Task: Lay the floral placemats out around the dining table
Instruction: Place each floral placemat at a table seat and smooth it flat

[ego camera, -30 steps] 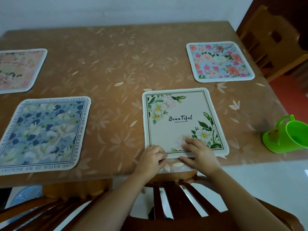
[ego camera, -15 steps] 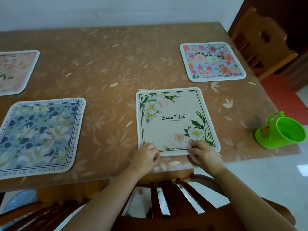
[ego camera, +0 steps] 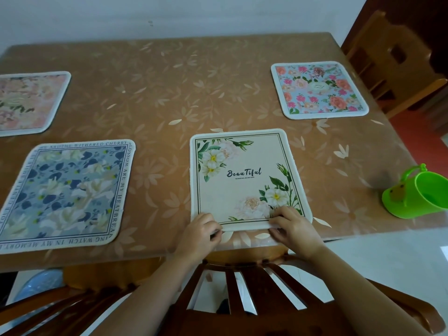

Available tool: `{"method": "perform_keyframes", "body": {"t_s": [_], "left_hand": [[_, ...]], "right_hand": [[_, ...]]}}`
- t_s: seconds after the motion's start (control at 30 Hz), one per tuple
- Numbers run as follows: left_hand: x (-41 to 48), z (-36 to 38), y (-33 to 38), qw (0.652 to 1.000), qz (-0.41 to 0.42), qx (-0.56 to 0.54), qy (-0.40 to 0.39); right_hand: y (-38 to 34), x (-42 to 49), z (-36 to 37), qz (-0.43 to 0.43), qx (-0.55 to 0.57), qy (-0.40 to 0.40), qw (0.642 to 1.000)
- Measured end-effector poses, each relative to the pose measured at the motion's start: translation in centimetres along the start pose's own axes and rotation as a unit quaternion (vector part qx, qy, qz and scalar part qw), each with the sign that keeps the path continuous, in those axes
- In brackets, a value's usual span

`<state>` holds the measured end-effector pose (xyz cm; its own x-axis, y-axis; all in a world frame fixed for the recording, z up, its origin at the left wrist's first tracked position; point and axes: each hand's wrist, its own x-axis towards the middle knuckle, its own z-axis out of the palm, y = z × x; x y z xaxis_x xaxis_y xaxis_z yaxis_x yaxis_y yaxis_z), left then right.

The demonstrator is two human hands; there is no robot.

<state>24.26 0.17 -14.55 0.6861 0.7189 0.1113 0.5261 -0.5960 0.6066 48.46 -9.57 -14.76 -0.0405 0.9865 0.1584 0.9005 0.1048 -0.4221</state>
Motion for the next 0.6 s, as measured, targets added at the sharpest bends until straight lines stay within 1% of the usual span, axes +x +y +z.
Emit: {"method": "perform_keyframes", "body": {"t_s": [0.27,0.4,0.5,0.6], "left_hand": [[-0.26,-0.12,0.2,1.0,0.008,0.012,-0.002],[-0.25,-0.21,0.26,1.0,-0.01,0.008,-0.004],[-0.45,-0.15,0.14,0.999,-0.015,0.028,-0.005],[-0.6,-0.09,-0.14,0.999,-0.042,0.025,-0.004]], "right_hand": [[-0.41,-0.2,-0.81,0.025,-0.006,0.004,1.0],[-0.56,-0.19,-0.92,0.034,-0.005,0.004,0.999],[-0.52,-0.28,-0.85,0.038,-0.005,0.002,0.999],[-0.46,-0.36,-0.92,0.047,-0.01,-0.002,0.999]]}}
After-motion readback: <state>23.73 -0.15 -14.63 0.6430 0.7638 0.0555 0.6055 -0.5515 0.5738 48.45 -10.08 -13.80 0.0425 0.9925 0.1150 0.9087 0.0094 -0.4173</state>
